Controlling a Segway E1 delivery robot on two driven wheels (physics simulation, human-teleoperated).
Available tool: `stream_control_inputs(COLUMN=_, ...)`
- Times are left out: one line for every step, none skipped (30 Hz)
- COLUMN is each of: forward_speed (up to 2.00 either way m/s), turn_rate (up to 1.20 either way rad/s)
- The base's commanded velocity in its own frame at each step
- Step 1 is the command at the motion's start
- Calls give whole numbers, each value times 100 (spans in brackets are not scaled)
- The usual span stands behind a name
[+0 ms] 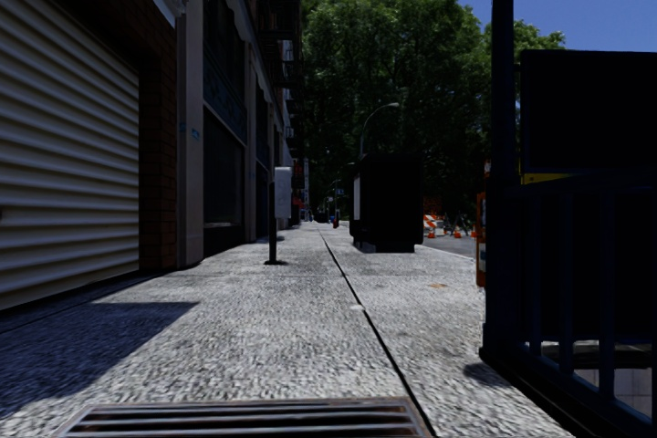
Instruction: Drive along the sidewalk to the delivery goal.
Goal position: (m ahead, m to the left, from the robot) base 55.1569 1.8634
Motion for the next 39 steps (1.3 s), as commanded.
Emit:
stream_control_inputs(forward_speed=200, turn_rate=0)
stream_control_inputs(forward_speed=200, turn_rate=0)
stream_control_inputs(forward_speed=200, turn_rate=0)
stream_control_inputs(forward_speed=200, turn_rate=0)
stream_control_inputs(forward_speed=200, turn_rate=0)
stream_control_inputs(forward_speed=200, turn_rate=0)
stream_control_inputs(forward_speed=200, turn_rate=0)
stream_control_inputs(forward_speed=200, turn_rate=0)
stream_control_inputs(forward_speed=200, turn_rate=0)
stream_control_inputs(forward_speed=200, turn_rate=0)
stream_control_inputs(forward_speed=200, turn_rate=0)
stream_control_inputs(forward_speed=200, turn_rate=0)
stream_control_inputs(forward_speed=200, turn_rate=0)
stream_control_inputs(forward_speed=200, turn_rate=0)
stream_control_inputs(forward_speed=200, turn_rate=0)
stream_control_inputs(forward_speed=200, turn_rate=0)
stream_control_inputs(forward_speed=200, turn_rate=0)
stream_control_inputs(forward_speed=200, turn_rate=0)
stream_control_inputs(forward_speed=200, turn_rate=0)
stream_control_inputs(forward_speed=200, turn_rate=0)
stream_control_inputs(forward_speed=200, turn_rate=-8)
stream_control_inputs(forward_speed=200, turn_rate=-8)
stream_control_inputs(forward_speed=200, turn_rate=-24)
stream_control_inputs(forward_speed=200, turn_rate=-28)
stream_control_inputs(forward_speed=200, turn_rate=-30)
stream_control_inputs(forward_speed=200, turn_rate=-30)
stream_control_inputs(forward_speed=200, turn_rate=-30)
stream_control_inputs(forward_speed=200, turn_rate=0)
stream_control_inputs(forward_speed=200, turn_rate=0)
stream_control_inputs(forward_speed=200, turn_rate=0)
stream_control_inputs(forward_speed=200, turn_rate=0)
stream_control_inputs(forward_speed=200, turn_rate=0)
stream_control_inputs(forward_speed=200, turn_rate=0)
stream_control_inputs(forward_speed=200, turn_rate=0)
stream_control_inputs(forward_speed=200, turn_rate=0)
stream_control_inputs(forward_speed=200, turn_rate=0)
stream_control_inputs(forward_speed=200, turn_rate=0)
stream_control_inputs(forward_speed=200, turn_rate=0)
stream_control_inputs(forward_speed=200, turn_rate=0)
